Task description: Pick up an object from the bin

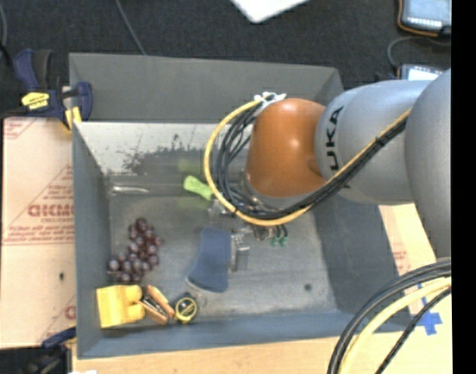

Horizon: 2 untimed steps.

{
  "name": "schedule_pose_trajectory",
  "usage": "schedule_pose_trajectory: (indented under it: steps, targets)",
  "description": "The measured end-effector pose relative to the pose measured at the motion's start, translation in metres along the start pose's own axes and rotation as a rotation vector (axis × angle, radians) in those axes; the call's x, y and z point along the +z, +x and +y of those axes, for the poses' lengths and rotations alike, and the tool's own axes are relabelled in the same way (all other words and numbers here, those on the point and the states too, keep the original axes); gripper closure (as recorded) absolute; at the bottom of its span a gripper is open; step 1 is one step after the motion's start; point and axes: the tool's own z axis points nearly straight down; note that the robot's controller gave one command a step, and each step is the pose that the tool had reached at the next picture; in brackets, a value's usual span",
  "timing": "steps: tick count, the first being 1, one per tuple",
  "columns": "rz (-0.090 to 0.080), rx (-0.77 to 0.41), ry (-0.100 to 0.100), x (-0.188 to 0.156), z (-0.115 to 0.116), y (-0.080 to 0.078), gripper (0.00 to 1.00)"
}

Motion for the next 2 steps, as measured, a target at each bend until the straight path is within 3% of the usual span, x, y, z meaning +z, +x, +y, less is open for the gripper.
schedule_pose_trajectory:
  steps: [1,2]
  targets:
    - [-0.004,0.052,0.0,0.057,0.008,0.003,0.0]
    - [-0.006,0.118,-0.001,0.067,0.008,0.004,1.0]
